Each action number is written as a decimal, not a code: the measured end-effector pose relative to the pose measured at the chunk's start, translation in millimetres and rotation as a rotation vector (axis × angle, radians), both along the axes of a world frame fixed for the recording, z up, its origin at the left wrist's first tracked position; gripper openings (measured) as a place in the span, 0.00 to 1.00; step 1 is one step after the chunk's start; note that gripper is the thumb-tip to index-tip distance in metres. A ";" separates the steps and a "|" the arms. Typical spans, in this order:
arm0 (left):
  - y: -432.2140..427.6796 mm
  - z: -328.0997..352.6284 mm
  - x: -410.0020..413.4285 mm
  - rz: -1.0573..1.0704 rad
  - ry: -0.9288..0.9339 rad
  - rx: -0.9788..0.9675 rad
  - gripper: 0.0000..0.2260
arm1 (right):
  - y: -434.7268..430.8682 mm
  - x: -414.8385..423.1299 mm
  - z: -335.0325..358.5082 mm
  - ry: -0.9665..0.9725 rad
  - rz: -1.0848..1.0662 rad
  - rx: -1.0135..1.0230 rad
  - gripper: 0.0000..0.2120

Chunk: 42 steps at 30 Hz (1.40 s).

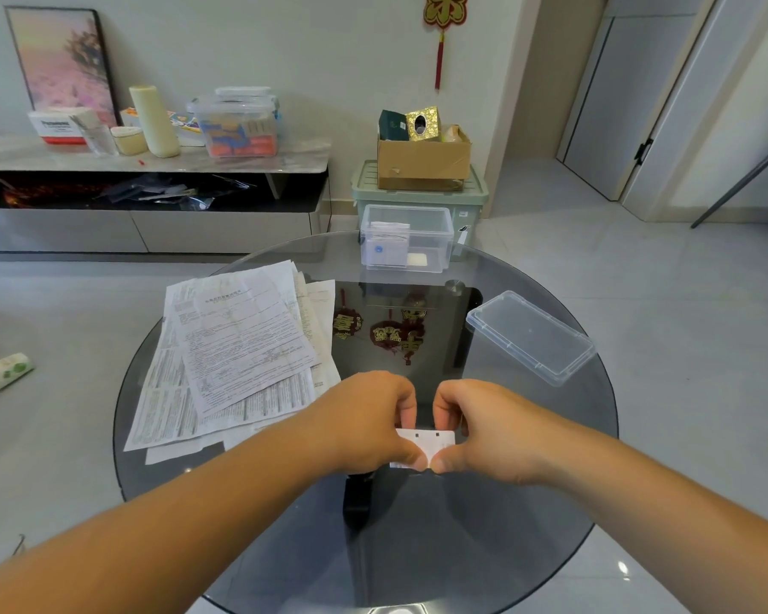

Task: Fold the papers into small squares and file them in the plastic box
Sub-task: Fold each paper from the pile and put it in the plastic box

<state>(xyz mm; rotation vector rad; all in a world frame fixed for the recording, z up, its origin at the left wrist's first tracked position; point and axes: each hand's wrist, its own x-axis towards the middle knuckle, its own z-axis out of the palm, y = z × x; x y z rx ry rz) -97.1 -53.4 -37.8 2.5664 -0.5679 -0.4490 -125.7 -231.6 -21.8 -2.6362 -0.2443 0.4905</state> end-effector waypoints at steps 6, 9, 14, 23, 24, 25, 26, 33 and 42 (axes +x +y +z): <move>2.7 -3.3 0.9 -0.005 0.021 -0.180 0.12 | -7.0 0.3 -10.3 -0.024 -0.045 0.196 0.11; 4.9 1.0 2.9 0.043 -0.004 -0.287 0.05 | -11.6 3.9 -7.5 -0.070 -0.118 0.283 0.08; -0.1 30.0 9.9 0.181 0.015 -0.594 0.07 | -17.6 20.2 17.3 -0.190 -0.215 0.441 0.07; 5.2 68.9 113.7 0.182 -0.273 -0.542 0.05 | -15.4 118.8 62.5 -0.393 -0.058 0.361 0.02; 5.0 70.4 129.0 0.183 -0.308 -0.534 0.05 | -13.3 134.8 64.8 -0.440 -0.074 0.346 0.01; 4.7 70.9 145.7 0.178 -0.351 -0.498 0.07 | -11.9 153.3 65.8 -0.475 -0.095 0.347 0.02; 4.1 70.4 164.7 0.178 -0.388 -0.437 0.11 | -10.9 175.6 66.0 -0.502 -0.118 0.350 0.03; 8.5 51.2 266.5 0.010 -0.643 0.147 0.35 | -10.2 296.8 49.4 -0.594 -0.235 0.233 0.08; 7.8 23.0 284.3 -0.178 -0.738 0.316 0.35 | -5.3 330.2 22.7 -0.652 -0.263 0.033 0.07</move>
